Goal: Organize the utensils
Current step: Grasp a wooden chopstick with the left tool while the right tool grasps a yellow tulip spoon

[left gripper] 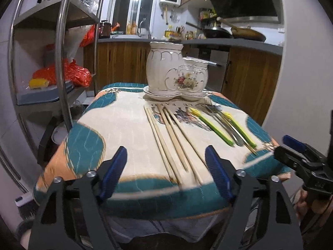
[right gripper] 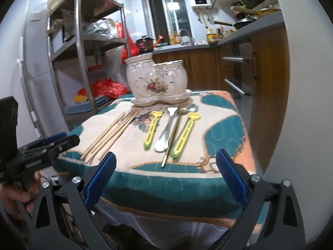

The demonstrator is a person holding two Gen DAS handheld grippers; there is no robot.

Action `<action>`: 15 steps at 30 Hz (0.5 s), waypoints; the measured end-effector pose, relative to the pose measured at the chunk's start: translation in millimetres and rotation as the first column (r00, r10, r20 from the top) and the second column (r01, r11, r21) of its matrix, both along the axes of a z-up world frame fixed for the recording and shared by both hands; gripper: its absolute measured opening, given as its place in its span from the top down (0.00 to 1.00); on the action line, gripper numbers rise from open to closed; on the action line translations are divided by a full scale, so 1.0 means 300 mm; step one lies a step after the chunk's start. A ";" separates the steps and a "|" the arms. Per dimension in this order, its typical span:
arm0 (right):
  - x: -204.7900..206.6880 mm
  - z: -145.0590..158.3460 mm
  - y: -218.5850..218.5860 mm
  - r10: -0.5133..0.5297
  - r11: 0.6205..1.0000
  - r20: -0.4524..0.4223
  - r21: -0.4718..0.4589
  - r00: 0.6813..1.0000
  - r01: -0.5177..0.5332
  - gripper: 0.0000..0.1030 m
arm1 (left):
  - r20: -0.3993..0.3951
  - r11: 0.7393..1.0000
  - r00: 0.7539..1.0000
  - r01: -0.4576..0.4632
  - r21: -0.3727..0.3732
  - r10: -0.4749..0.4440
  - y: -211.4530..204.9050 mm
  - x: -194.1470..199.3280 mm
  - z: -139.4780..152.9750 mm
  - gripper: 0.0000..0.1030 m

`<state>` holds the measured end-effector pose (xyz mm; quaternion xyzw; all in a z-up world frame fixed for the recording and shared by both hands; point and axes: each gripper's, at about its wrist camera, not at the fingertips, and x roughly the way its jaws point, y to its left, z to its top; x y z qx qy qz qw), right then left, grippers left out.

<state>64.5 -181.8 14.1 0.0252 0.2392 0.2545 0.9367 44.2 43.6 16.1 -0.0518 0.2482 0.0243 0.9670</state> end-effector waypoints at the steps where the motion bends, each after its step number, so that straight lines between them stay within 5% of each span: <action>1: 0.004 0.002 -0.004 -0.007 1.000 -0.002 0.001 1.000 0.007 0.10 | -0.011 1.000 1.000 -0.001 0.007 0.001 0.005 0.022 0.005 0.34; 8: 0.041 0.013 -0.033 -0.010 1.000 -0.039 0.029 0.999 0.011 0.11 | -0.173 1.000 0.985 -0.007 0.006 0.008 0.063 0.221 0.000 0.63; 15: 0.044 0.013 -0.035 -0.005 1.000 -0.043 0.017 0.999 0.006 0.13 | -0.255 1.000 0.967 -0.019 -0.005 0.017 0.081 0.308 -0.052 0.71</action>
